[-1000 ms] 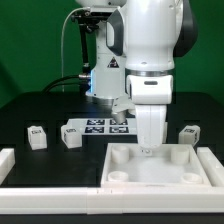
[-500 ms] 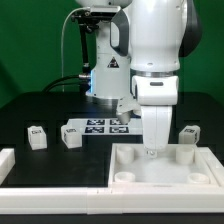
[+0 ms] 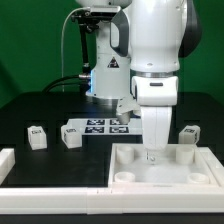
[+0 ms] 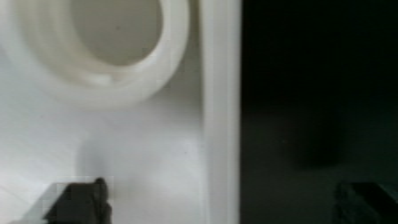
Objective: Assemble one leg
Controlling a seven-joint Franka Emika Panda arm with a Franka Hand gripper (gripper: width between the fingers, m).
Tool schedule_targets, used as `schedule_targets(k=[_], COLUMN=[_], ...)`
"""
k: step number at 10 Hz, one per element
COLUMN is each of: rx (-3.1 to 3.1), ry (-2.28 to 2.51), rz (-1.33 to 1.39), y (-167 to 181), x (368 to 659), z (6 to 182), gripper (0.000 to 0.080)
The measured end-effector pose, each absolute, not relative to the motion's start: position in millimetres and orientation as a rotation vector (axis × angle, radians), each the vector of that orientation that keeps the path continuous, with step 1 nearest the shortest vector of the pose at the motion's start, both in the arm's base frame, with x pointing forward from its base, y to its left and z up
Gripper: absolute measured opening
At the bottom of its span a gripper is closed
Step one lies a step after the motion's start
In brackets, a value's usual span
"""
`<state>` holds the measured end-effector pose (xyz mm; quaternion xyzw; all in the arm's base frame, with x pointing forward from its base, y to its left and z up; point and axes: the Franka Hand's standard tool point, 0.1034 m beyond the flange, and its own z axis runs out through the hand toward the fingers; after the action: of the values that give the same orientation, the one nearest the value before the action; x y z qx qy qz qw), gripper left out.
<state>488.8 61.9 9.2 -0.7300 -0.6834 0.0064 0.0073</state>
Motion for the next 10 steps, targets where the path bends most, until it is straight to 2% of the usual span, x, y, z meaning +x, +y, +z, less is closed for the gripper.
schedule_targets(k=[5, 8, 9, 10], rx=[-2.292, -2.437, -2.475, -2.472], ry=[-2.13, -2.015, -1.975, -1.974], rz=[0.016, -0.023, -0.033, -0.025], y=[62, 66, 68, 66], x=[489, 473, 473, 471], z=[10.3, 49.4, 54.8, 51.7], gripper=[0.0649, 0.0649, 0.0649, 0.0649])
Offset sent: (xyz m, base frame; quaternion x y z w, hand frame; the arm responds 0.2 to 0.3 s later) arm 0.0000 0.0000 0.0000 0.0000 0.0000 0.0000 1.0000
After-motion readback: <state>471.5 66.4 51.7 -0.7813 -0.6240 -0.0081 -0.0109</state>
